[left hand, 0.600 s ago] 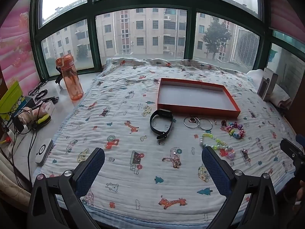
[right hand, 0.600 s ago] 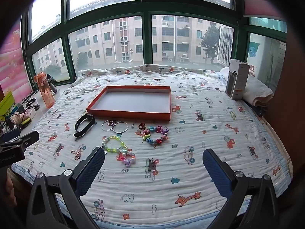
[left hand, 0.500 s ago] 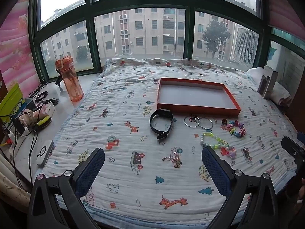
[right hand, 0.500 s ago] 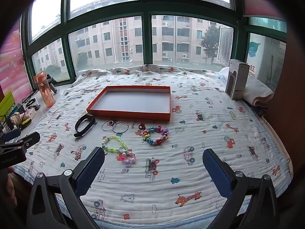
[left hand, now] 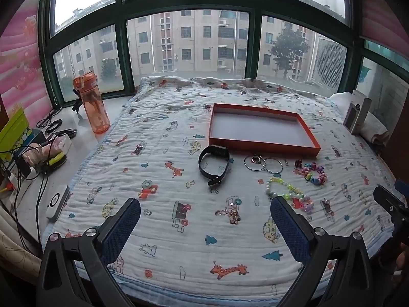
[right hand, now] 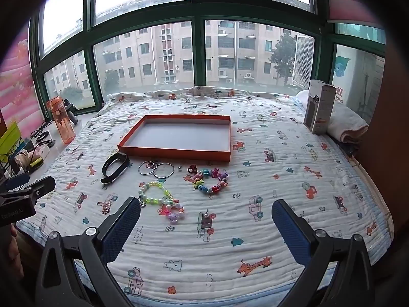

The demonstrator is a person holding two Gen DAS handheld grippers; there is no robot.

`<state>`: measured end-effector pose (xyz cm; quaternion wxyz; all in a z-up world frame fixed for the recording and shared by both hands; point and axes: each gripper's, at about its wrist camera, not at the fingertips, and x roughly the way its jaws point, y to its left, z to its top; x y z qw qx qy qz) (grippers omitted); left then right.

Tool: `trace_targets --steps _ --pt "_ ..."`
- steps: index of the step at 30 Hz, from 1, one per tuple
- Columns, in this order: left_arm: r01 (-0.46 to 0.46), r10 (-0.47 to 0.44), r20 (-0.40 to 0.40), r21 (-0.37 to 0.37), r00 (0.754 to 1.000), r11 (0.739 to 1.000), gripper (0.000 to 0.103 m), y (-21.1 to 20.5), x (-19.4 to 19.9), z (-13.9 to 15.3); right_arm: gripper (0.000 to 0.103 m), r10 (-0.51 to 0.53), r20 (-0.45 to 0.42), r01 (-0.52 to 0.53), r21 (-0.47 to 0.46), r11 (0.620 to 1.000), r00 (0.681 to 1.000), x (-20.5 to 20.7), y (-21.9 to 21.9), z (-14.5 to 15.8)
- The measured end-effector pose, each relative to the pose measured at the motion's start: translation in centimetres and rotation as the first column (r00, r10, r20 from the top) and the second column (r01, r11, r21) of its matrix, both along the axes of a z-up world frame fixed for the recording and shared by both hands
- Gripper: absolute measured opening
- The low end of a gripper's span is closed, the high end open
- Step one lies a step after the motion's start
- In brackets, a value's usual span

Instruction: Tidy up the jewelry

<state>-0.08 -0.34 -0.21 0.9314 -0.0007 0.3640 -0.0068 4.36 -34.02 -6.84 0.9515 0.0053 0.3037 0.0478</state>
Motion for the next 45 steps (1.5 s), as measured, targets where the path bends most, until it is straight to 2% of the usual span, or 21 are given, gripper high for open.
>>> trace_targets --steps 24,45 --pt "-0.007 0.007 -0.001 0.012 1.0 1.0 0.103 0.06 0.13 0.49 0.103 0.003 0.004 -0.003 0.003 1.0 1.0 0.13 -0.08 0.33" --pt "-0.007 0.008 -0.026 0.015 1.0 1.0 0.103 -0.02 0.91 -0.29 0.103 0.002 0.002 -0.002 0.001 1.0 1.0 0.22 0.02 0.21"
